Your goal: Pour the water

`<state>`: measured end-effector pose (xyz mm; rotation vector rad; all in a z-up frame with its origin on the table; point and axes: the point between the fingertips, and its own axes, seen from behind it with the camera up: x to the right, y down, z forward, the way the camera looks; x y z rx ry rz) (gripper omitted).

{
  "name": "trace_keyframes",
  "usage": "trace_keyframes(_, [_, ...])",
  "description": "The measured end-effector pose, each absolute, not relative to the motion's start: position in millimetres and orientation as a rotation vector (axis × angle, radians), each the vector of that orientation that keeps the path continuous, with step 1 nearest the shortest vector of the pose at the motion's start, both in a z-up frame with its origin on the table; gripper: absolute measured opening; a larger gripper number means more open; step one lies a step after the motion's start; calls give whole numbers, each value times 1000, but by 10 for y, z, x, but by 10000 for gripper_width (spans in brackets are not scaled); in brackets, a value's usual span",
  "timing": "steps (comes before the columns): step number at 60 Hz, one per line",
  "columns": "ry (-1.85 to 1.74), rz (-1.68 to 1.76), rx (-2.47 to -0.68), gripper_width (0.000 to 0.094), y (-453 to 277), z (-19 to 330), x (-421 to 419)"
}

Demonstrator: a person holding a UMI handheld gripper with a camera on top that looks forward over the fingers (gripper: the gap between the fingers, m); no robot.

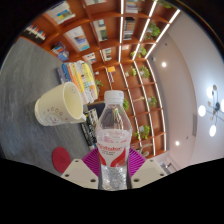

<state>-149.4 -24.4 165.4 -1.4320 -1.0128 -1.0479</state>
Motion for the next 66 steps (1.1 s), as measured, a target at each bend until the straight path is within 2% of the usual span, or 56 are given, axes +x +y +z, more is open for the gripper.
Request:
trace_keyframes(15, [-1399, -1434, -1154, 350, 64, 1811, -1523])
trace_keyframes(30, [-1657, -1736, -747, 351, 251, 2014, -1806])
trace_keyframes(39, [-1690, -1762, -658, 351, 275, 2016, -1923])
trace_keyframes(49, [-1588, -1635, -791, 353, 217, 2033, -1865])
trace_keyframes(56, [-1381, -1395, -1038, 352, 155, 2100, -1700])
trace_keyframes(66, [-976, -868, -1466, 354, -37, 1938, -1472])
